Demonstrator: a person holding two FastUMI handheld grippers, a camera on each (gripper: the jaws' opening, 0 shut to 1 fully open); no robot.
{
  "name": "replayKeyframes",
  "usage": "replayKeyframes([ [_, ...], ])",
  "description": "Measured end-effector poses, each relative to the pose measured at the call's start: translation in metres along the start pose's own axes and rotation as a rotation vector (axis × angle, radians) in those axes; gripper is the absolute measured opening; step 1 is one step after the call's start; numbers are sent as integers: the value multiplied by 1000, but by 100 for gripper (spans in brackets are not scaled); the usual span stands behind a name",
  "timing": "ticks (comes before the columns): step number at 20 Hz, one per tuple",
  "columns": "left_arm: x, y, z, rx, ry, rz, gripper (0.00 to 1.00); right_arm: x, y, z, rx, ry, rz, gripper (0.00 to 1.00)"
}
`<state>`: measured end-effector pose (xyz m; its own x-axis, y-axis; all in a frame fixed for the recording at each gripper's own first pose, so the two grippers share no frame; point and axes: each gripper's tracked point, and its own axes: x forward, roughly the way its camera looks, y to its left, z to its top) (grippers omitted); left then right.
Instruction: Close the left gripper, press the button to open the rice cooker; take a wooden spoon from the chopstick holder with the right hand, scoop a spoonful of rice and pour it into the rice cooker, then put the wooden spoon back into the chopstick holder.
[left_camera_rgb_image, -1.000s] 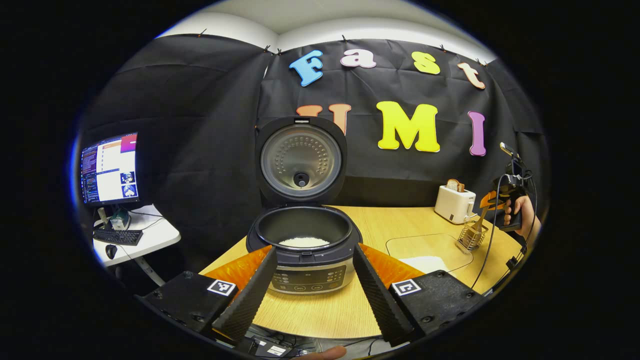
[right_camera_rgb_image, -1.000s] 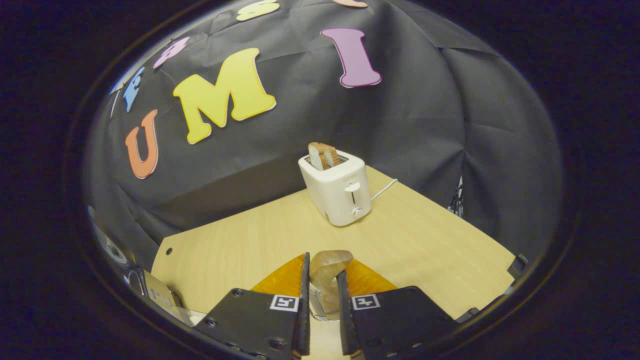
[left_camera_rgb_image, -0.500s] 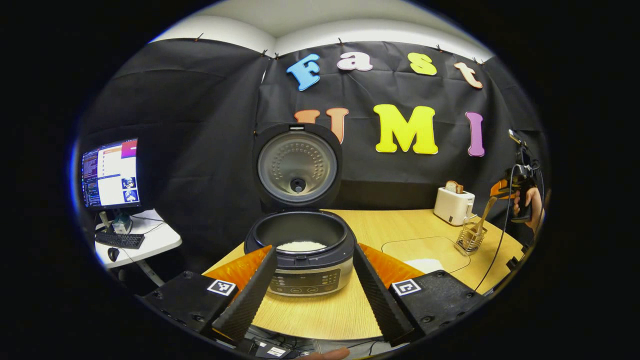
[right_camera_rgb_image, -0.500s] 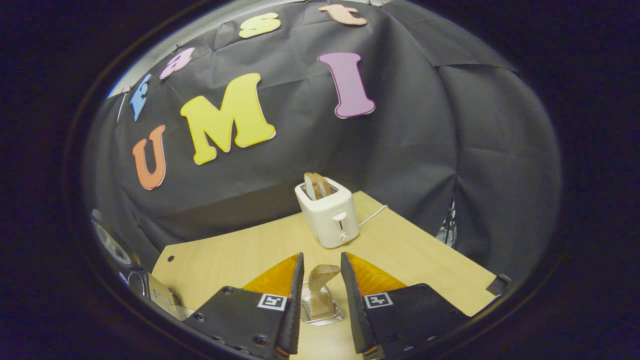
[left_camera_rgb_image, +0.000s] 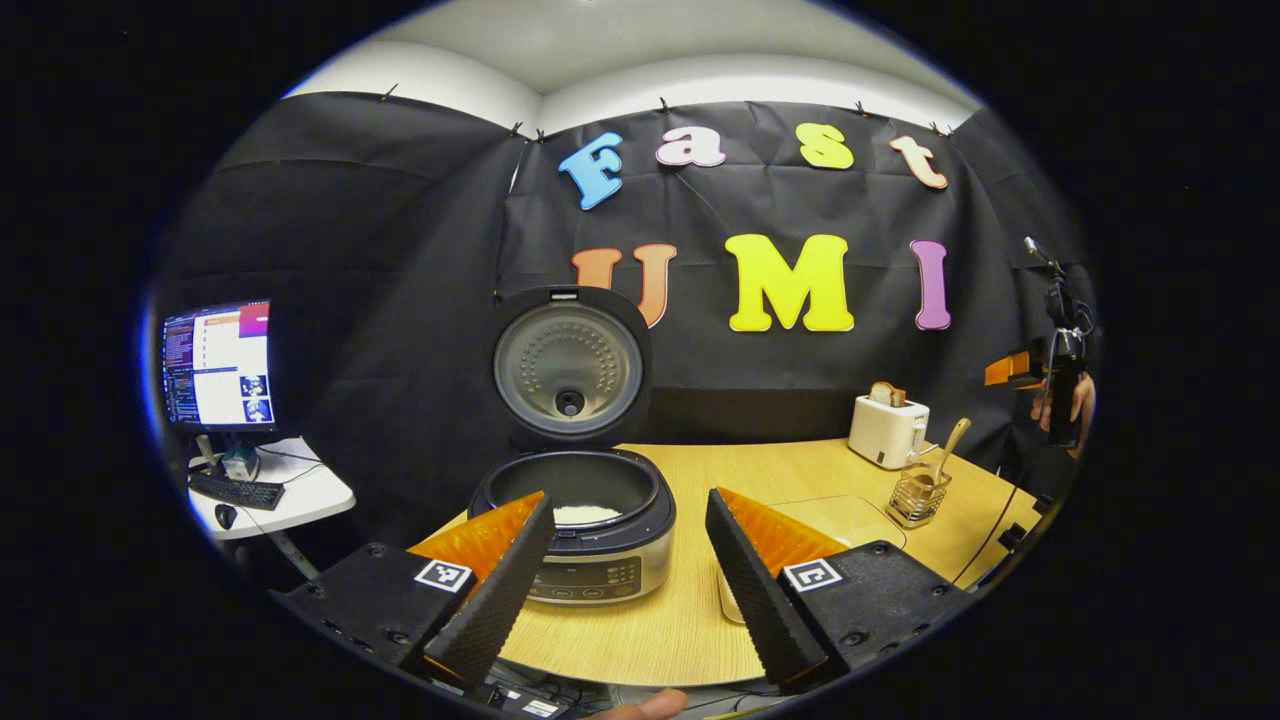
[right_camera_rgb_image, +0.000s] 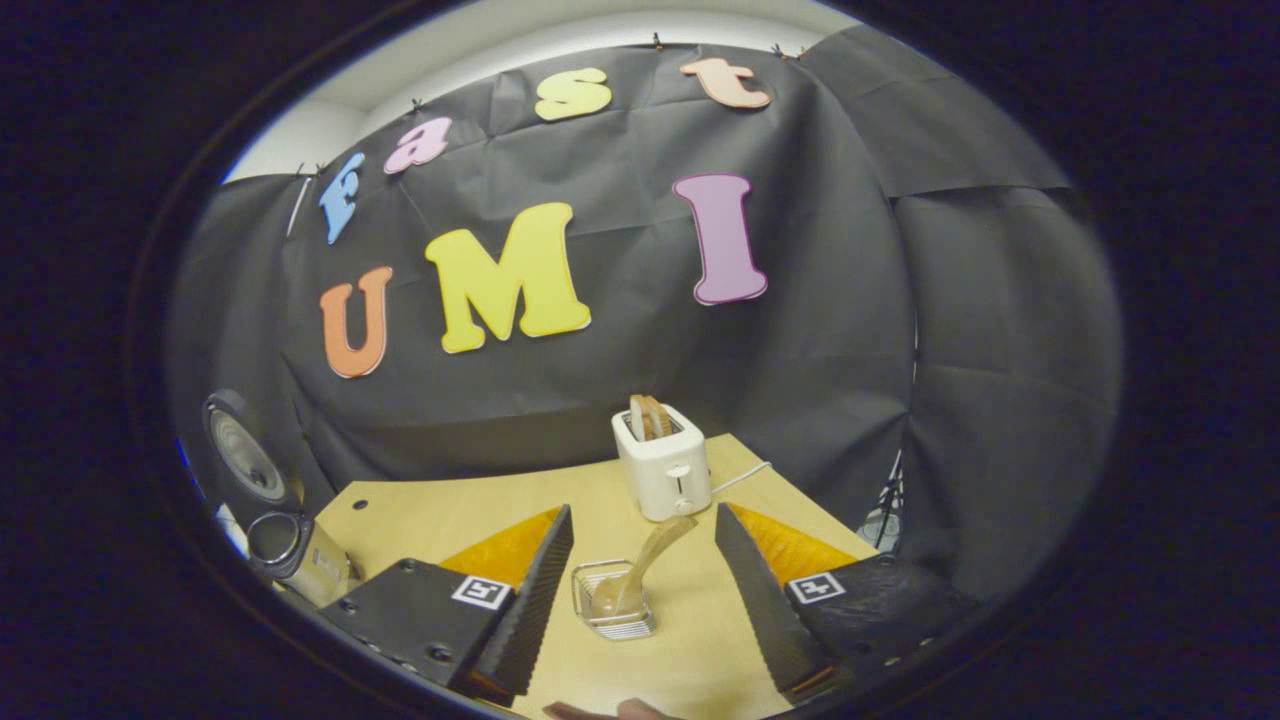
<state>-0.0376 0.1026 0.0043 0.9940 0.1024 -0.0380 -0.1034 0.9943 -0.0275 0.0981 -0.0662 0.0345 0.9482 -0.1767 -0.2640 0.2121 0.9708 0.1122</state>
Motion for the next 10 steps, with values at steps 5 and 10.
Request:
replayKeyframes([
  [5, -4, 2, 19, -19, -1, 29, 98, -35, -17, 3, -32, -76, 3, 91],
  [10, 5, 20, 69, -86, -72, 38, 98, -61, -36, -2, 39, -101, -12, 91],
])
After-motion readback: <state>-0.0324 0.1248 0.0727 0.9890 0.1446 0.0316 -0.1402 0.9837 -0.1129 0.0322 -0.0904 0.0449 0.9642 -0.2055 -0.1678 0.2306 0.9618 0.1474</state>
